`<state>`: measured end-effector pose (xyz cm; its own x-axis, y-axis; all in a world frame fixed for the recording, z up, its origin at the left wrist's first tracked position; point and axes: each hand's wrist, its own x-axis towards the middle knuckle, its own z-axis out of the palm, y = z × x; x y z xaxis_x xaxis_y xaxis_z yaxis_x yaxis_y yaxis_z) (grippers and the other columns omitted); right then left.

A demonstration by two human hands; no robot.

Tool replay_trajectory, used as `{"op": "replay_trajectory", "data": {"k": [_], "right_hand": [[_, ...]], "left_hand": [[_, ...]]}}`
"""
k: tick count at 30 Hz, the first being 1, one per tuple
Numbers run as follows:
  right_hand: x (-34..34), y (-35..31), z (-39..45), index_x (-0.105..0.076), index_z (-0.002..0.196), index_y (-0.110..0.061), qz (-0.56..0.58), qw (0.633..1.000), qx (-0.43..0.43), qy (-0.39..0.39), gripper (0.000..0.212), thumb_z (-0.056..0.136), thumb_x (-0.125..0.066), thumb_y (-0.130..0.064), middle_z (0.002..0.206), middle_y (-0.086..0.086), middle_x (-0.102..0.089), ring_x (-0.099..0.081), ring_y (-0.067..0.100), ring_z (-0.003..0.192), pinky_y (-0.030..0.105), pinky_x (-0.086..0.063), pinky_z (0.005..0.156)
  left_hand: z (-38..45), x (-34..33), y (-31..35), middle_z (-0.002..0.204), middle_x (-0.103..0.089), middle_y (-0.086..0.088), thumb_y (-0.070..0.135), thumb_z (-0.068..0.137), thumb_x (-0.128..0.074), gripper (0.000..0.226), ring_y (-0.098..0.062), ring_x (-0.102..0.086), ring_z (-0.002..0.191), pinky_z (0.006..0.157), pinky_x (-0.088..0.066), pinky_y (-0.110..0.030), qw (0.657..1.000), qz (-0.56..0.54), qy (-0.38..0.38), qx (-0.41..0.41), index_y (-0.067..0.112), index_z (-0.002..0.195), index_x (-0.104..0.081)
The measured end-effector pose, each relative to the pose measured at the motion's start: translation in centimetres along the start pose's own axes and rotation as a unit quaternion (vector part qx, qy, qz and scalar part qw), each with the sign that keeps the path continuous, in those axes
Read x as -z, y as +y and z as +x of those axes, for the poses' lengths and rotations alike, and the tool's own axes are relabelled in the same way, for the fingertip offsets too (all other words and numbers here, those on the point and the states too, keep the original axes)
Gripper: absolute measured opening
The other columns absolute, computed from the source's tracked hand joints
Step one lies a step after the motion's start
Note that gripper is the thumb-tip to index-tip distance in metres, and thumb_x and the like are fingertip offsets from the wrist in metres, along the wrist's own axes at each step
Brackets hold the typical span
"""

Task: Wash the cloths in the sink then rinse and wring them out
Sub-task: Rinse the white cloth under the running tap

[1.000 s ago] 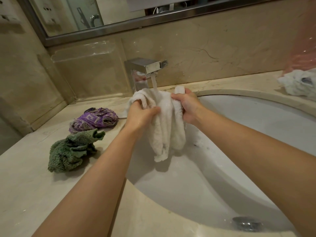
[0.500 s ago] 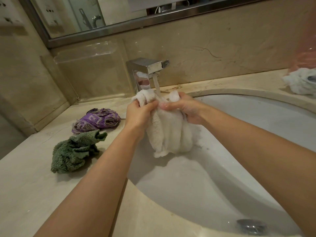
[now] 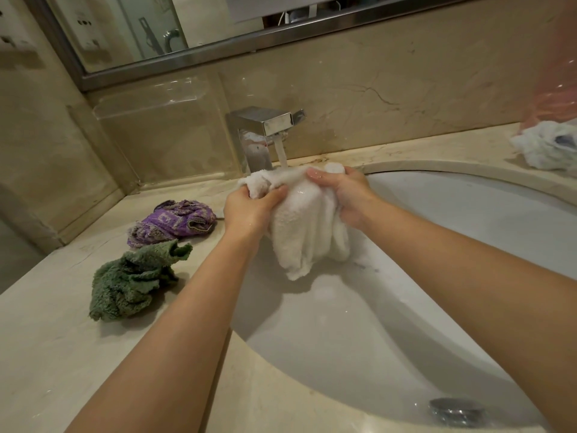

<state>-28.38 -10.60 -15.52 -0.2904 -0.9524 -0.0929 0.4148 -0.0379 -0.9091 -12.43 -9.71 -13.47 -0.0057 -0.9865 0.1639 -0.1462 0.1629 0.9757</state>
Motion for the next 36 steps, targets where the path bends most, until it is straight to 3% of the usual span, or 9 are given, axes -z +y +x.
{"op": "replay_trajectory", "data": {"k": [6, 14, 16, 19, 22, 28, 32, 36], "right_hand": [[0.7, 0.2, 0.4, -0.055, 0.121, -0.006, 0.026, 0.998, 0.007, 0.061, 0.063, 0.068, -0.087, -0.016, 0.106, 0.011, -0.070, -0.070, 0.029, 0.094, 0.047, -0.054, 0.091], [0.3, 0.2, 0.7, -0.056, 0.120, -0.006, 0.058, 0.994, 0.007, 0.088, 0.057, 0.072, -0.084, -0.014, 0.109, 0.012, -0.069, -0.069, 0.030, 0.097, 0.047, -0.055, 0.090], [0.2, 0.2, 0.7, -0.053, 0.123, -0.008, 0.061, 0.994, 0.004, 0.089, 0.061, 0.071, -0.085, -0.015, 0.113, 0.012, -0.068, -0.067, 0.030, 0.099, 0.048, -0.054, 0.092], [0.2, 0.1, 0.7, -0.052, 0.116, -0.012, 0.074, 0.991, 0.009, 0.109, 0.051, 0.075, -0.082, -0.013, 0.114, 0.013, -0.067, -0.067, 0.031, 0.100, 0.047, -0.053, 0.093], [0.4, 0.0, 0.8, -0.048, 0.129, -0.007, 0.079, 0.987, 0.008, 0.137, 0.066, 0.074, -0.083, -0.018, 0.117, 0.011, -0.066, -0.066, 0.030, 0.102, 0.045, -0.053, 0.093], [1.4, 0.1, 1.0, -0.047, 0.133, -0.006, 0.084, 0.979, 0.007, 0.184, 0.074, 0.072, -0.084, -0.024, 0.117, 0.011, -0.065, -0.065, 0.029, 0.102, 0.043, -0.052, 0.094], [1.5, 0.2, 1.2, -0.045, 0.135, -0.007, 0.096, 0.977, 0.010, 0.190, 0.077, 0.071, -0.085, -0.025, 0.119, 0.010, -0.064, -0.065, 0.029, 0.103, 0.044, -0.052, 0.095], [1.8, 0.2, 1.3, -0.049, 0.130, -0.008, 0.104, 0.976, 0.009, 0.194, 0.070, 0.072, -0.085, -0.025, 0.115, 0.009, -0.065, -0.065, 0.029, 0.102, 0.045, -0.051, 0.096]], "left_hand": [[0.1, 0.1, 0.1, 0.098, -0.072, -0.006, 0.023, 0.078, -0.079, 0.022, -0.021, -0.070, 0.091, 0.081, -0.058, -0.034, 0.999, -0.033, -0.012, 0.042, 0.015, 0.093, -0.066], [0.5, 0.2, 0.3, 0.091, -0.070, -0.002, 0.029, 0.089, -0.066, 0.025, -0.016, -0.067, 0.078, 0.064, -0.053, -0.024, 0.990, -0.093, -0.019, 0.108, 0.013, 0.108, -0.064], [0.6, 0.3, 0.4, 0.088, -0.069, -0.002, 0.029, 0.088, -0.063, 0.024, -0.017, -0.064, 0.078, 0.066, -0.049, -0.026, 0.988, -0.098, -0.025, 0.119, 0.013, 0.106, -0.064], [0.3, 0.1, 0.6, 0.085, -0.067, -0.005, 0.015, 0.087, -0.062, 0.003, -0.018, -0.062, 0.077, 0.068, -0.050, -0.028, 0.990, -0.085, -0.046, 0.098, 0.014, 0.089, -0.060], [-0.1, 0.0, 0.7, 0.103, -0.069, -0.014, 0.004, 0.088, -0.059, 0.008, -0.024, -0.065, 0.092, 0.084, -0.053, -0.033, 0.990, -0.074, -0.093, 0.079, 0.010, 0.092, -0.061], [-0.2, -0.3, 0.3, 0.100, -0.073, -0.008, 0.008, 0.087, -0.068, 0.008, -0.021, -0.070, 0.094, 0.083, -0.057, -0.030, 0.992, -0.023, -0.115, 0.044, 0.010, 0.095, -0.069], [-0.5, -0.1, 0.2, 0.091, -0.073, 0.000, 0.019, 0.077, -0.080, 0.016, -0.015, -0.070, 0.085, 0.076, -0.057, -0.028, 0.996, 0.052, -0.062, 0.029, 0.017, 0.090, -0.071], [-0.5, 0.0, 0.1, 0.083, -0.069, 0.007, 0.032, 0.073, -0.082, 0.020, -0.005, -0.064, 0.076, 0.061, -0.050, -0.016, 0.993, 0.112, -0.010, 0.021, 0.021, 0.084, -0.070]]}}
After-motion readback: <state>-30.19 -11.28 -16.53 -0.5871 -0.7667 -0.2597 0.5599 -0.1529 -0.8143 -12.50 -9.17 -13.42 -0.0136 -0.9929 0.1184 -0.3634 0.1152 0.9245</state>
